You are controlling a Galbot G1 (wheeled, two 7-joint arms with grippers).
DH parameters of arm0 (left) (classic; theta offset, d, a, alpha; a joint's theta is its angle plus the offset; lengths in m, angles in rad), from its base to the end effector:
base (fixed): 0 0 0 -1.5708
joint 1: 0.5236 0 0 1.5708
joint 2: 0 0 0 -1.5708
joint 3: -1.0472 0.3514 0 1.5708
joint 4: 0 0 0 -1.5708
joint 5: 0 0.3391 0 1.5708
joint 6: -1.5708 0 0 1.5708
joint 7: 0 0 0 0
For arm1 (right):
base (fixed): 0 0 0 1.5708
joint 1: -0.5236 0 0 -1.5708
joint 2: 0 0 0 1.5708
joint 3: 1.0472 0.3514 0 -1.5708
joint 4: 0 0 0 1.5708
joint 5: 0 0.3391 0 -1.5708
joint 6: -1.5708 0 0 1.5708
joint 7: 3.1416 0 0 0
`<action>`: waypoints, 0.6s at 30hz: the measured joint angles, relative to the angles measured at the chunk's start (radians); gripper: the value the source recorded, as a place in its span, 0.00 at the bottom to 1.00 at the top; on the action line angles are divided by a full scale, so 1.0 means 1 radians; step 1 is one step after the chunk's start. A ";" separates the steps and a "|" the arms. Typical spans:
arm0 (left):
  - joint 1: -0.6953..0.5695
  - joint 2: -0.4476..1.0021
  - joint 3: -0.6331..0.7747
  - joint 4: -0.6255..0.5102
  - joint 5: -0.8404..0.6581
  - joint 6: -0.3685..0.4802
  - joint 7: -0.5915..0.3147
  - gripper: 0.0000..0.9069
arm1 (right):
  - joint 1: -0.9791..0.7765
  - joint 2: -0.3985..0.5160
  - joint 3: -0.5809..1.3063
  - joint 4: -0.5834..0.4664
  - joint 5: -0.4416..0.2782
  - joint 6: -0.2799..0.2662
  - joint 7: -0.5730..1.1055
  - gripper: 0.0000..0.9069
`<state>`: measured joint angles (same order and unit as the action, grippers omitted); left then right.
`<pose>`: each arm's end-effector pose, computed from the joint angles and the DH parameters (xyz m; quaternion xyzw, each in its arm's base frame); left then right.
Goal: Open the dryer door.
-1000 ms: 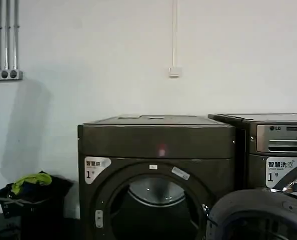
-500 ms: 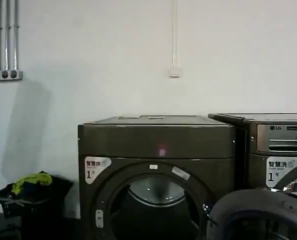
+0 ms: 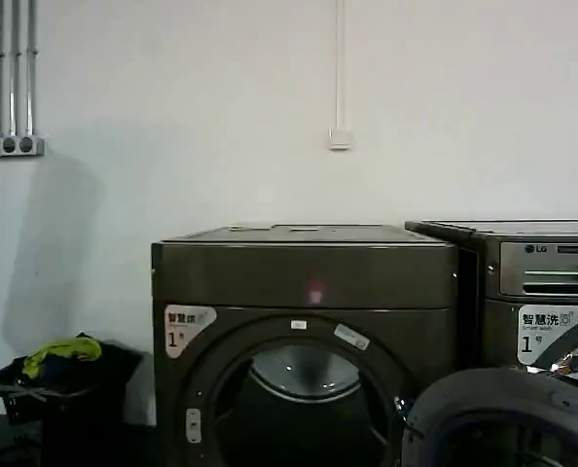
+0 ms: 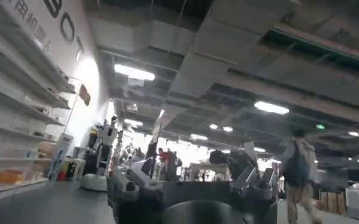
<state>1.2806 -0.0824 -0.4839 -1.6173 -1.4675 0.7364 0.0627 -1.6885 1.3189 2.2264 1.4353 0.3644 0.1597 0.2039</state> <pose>0.3198 0.3334 -0.1182 -0.0492 -0.8749 -0.0008 0.4817 -0.2159 -0.4216 -0.2153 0.7707 0.6035 -0.1997 0.0445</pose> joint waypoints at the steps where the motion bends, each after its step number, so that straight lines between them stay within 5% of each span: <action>1: -0.001 0.000 0.000 -0.001 0.001 0.000 -0.001 1.00 | 0.000 0.000 -0.001 0.000 0.000 0.000 0.000 1.00; 18: -0.003 0.004 -0.019 -0.009 0.000 0.000 -0.002 1.00 | 0.000 -0.004 -0.001 0.003 0.000 -0.001 0.000 1.00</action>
<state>1.2777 -0.0781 -0.5029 -1.6268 -1.4672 0.7365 0.0607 -1.6885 1.3148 2.2253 1.4380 0.3644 0.1583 0.2039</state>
